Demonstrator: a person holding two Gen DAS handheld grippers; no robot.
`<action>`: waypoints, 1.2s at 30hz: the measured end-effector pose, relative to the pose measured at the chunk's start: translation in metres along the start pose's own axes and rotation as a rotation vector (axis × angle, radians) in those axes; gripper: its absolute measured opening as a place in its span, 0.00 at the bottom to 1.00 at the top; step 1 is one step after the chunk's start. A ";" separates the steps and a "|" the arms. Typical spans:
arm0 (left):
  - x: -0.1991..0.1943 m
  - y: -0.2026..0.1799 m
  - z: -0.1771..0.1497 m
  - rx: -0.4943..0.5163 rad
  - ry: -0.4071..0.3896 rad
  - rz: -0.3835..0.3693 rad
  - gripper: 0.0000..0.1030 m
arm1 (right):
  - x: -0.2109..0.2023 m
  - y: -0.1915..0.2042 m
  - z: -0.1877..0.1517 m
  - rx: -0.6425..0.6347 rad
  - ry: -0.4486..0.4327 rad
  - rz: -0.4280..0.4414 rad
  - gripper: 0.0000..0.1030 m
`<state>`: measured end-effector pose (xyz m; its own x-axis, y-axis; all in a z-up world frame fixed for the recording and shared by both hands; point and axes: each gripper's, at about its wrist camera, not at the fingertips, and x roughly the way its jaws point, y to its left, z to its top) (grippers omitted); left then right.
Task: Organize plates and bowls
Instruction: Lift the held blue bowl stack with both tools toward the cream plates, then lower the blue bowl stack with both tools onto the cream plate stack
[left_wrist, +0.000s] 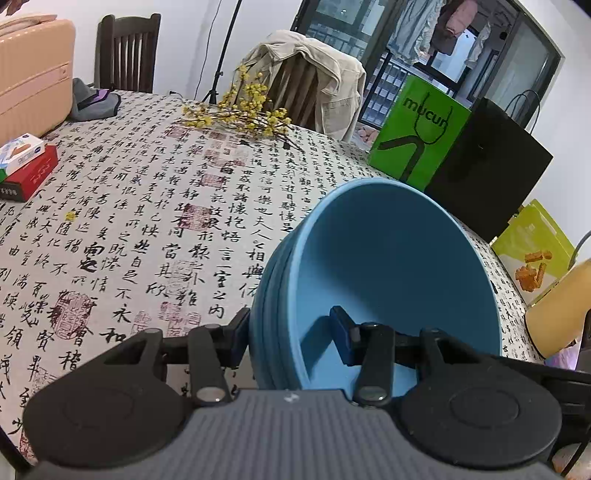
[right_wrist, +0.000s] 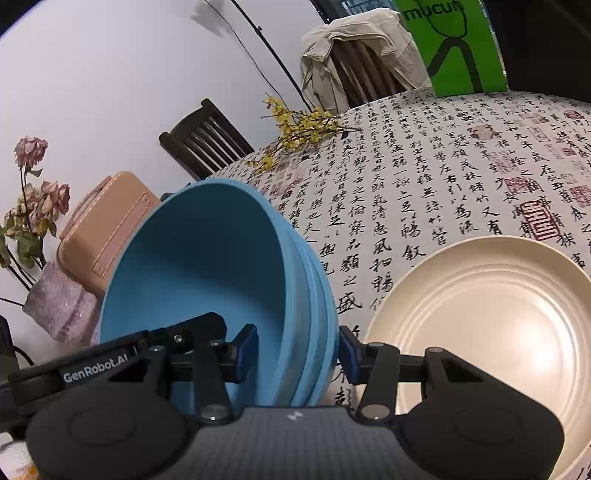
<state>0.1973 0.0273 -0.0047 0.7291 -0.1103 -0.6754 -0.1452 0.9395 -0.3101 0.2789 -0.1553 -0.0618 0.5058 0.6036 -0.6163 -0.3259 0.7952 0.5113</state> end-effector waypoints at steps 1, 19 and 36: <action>0.000 -0.002 0.000 0.002 0.000 -0.002 0.45 | -0.001 -0.001 0.000 0.002 -0.003 -0.002 0.45; 0.010 -0.037 -0.005 0.052 0.015 -0.034 0.45 | -0.026 -0.029 -0.003 0.041 -0.048 -0.031 0.45; 0.023 -0.074 -0.015 0.101 0.040 -0.065 0.45 | -0.052 -0.062 -0.011 0.098 -0.082 -0.069 0.45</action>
<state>0.2151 -0.0497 -0.0070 0.7073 -0.1828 -0.6828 -0.0288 0.9577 -0.2863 0.2640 -0.2348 -0.0682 0.5896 0.5374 -0.6029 -0.2102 0.8228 0.5280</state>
